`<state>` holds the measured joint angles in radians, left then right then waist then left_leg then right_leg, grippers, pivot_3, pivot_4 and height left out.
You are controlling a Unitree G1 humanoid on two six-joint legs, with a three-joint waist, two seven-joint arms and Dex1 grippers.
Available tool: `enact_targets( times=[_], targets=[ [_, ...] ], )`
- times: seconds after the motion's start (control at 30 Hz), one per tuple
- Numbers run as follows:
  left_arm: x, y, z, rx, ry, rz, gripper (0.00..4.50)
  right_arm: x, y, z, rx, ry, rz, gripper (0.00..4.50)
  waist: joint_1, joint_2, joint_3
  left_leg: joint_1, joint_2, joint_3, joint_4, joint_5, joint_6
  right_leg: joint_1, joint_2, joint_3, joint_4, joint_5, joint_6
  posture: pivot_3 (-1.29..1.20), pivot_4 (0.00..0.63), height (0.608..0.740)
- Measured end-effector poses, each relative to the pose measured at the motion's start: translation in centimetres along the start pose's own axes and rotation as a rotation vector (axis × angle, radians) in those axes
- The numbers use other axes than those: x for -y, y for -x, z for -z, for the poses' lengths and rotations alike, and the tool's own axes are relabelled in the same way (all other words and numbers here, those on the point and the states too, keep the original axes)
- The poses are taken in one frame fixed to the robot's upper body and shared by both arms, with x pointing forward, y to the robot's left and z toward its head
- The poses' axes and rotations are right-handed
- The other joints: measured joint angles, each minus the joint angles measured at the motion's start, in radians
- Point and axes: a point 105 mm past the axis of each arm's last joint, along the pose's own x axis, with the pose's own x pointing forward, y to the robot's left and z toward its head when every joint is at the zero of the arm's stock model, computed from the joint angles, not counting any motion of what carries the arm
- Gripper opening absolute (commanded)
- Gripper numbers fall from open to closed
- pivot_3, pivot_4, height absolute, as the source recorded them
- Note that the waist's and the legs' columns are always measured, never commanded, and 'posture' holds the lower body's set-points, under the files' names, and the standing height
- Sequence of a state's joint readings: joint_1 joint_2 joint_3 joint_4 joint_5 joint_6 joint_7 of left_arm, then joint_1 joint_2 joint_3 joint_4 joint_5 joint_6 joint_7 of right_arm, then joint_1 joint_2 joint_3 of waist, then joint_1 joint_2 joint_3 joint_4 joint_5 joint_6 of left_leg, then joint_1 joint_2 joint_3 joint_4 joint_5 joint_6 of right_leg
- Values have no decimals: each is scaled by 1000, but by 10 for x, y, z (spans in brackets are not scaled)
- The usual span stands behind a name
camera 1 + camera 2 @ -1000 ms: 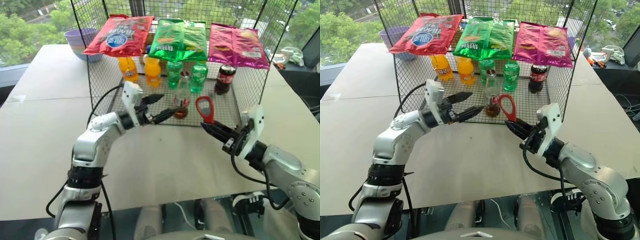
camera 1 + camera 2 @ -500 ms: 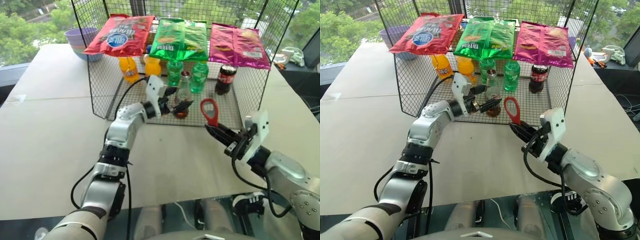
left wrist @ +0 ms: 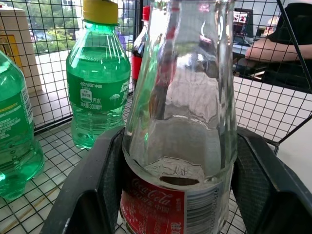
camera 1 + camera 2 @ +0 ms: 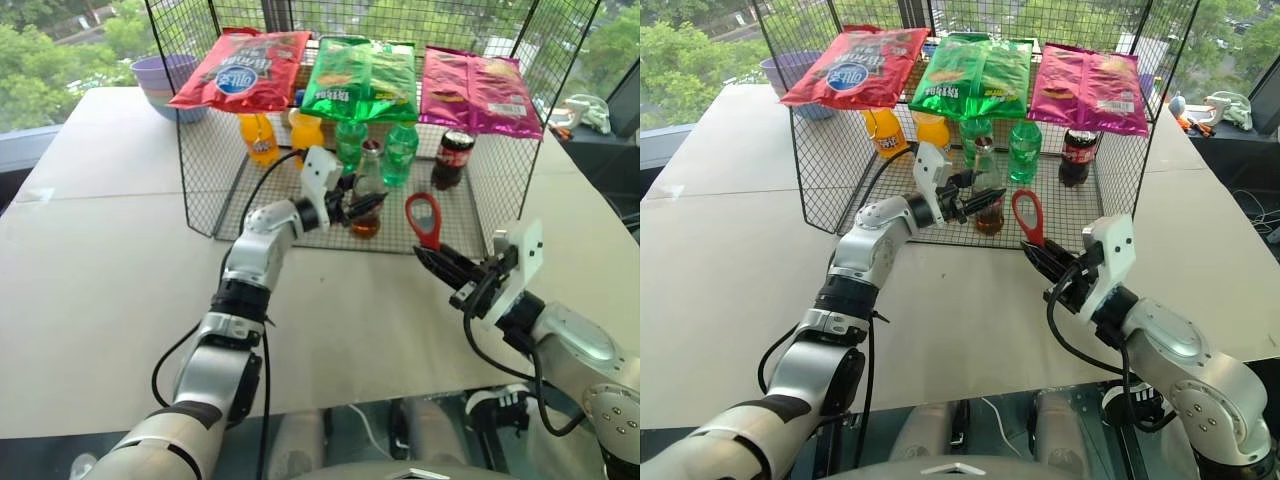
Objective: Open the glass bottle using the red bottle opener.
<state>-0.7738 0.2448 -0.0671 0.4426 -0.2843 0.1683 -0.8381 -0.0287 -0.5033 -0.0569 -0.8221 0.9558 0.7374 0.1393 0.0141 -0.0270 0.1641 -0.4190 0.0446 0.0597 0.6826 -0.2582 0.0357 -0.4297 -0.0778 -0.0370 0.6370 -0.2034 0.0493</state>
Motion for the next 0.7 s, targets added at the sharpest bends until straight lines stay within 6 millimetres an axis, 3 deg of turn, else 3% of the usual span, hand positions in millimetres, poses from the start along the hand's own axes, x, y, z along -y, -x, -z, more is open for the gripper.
enact_targets(
  times=[0.17,0.33,0.53,0.7],
  targets=[
    [0,4,-1,2,1,23,2406,1,-1,-3,11,6,7,0,0,0,0,0,0,0,0,0,0,0,0,0,0,0,0,0,150,740],
    [1,21,-15,45,20,47,2406,1,-2,-7,18,7,-14,0,-3,0,0,0,0,0,0,0,0,0,0,0,0,0,0,0,150,740],
    [18,63,-33,64,19,118,2406,8,-4,-17,29,26,-31,0,-6,1,1,0,1,-4,0,0,0,-1,0,1,1,0,0,0,150,740],
    [25,90,-30,19,45,111,2406,6,-5,-17,28,17,-43,0,1,1,1,1,1,-5,0,0,0,0,0,1,1,0,0,0,150,740]
  ],
)
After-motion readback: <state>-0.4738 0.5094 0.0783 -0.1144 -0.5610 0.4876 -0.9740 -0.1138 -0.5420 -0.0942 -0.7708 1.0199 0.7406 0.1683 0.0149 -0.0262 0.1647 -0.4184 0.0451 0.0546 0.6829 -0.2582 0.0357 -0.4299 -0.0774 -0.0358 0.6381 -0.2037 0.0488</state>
